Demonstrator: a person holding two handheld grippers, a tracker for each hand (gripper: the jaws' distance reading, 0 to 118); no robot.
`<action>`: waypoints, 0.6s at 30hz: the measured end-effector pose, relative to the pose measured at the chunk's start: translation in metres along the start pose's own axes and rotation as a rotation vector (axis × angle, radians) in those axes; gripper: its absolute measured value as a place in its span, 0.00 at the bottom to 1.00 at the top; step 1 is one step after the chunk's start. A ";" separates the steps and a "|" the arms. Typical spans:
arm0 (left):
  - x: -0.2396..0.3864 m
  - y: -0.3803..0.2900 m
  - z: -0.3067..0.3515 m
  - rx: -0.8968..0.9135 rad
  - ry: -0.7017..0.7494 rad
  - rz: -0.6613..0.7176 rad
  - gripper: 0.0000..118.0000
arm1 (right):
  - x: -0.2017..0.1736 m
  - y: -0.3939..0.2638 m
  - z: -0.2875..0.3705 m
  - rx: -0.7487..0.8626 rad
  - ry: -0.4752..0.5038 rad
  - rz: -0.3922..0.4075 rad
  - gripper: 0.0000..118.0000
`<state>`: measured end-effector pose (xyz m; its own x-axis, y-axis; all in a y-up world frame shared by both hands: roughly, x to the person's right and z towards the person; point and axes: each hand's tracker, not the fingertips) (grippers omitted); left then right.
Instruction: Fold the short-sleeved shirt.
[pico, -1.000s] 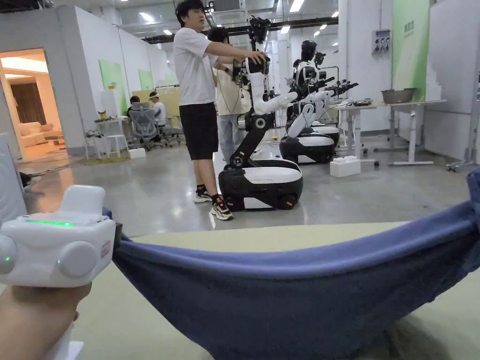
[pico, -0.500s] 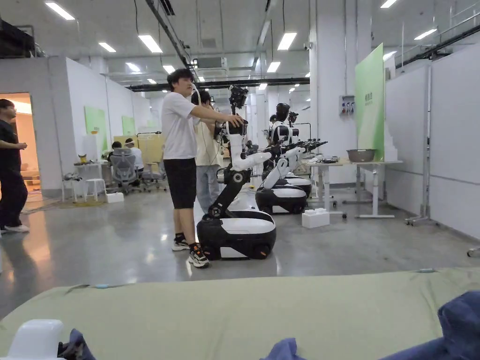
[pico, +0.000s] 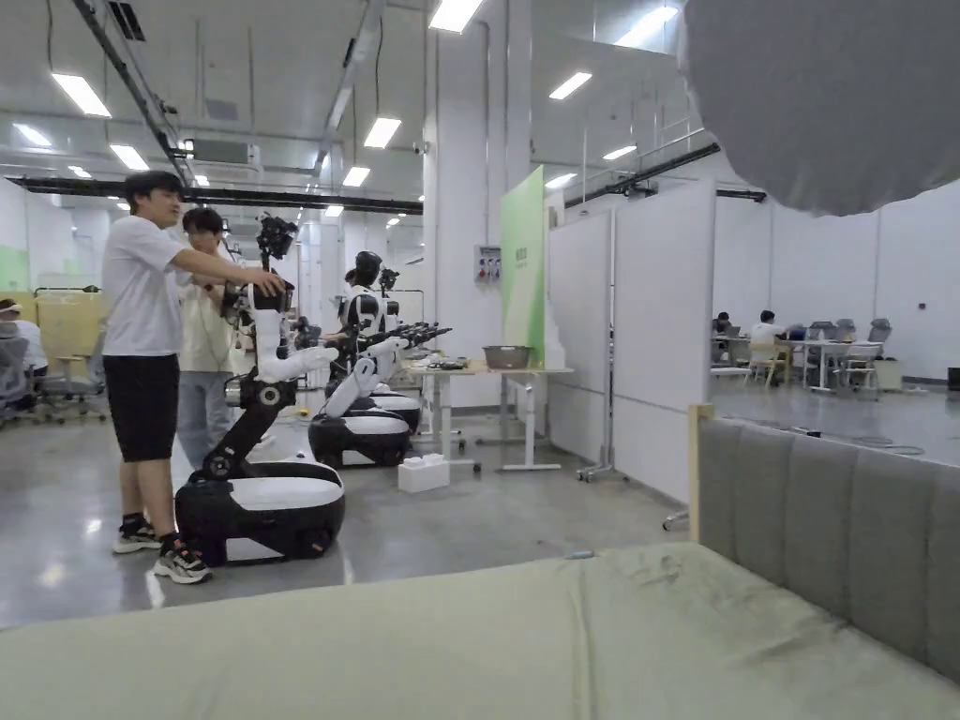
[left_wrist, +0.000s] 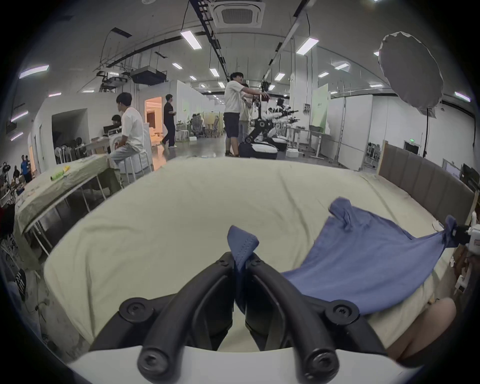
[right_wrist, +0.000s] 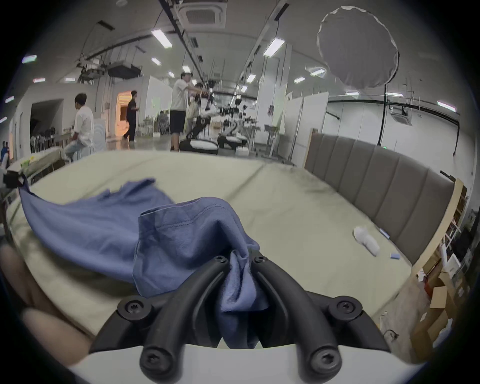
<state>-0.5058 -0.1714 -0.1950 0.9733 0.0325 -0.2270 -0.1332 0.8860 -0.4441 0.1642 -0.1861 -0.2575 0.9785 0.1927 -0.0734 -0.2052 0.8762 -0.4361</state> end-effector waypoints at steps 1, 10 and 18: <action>0.001 -0.010 -0.003 -0.022 0.000 0.015 0.05 | -0.003 -0.012 -0.004 -0.016 -0.008 0.038 0.11; -0.013 -0.050 -0.010 -0.168 -0.038 0.100 0.37 | -0.004 -0.063 -0.008 -0.123 -0.099 0.078 0.98; 0.005 -0.025 0.096 0.082 -0.087 -0.049 1.00 | -0.017 -0.032 0.078 0.072 -0.008 -0.111 1.00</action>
<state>-0.4801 -0.1492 -0.1017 0.9913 0.0246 -0.1293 -0.0724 0.9224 -0.3793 0.1524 -0.1832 -0.1722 0.9952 0.0956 -0.0211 -0.0965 0.9217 -0.3757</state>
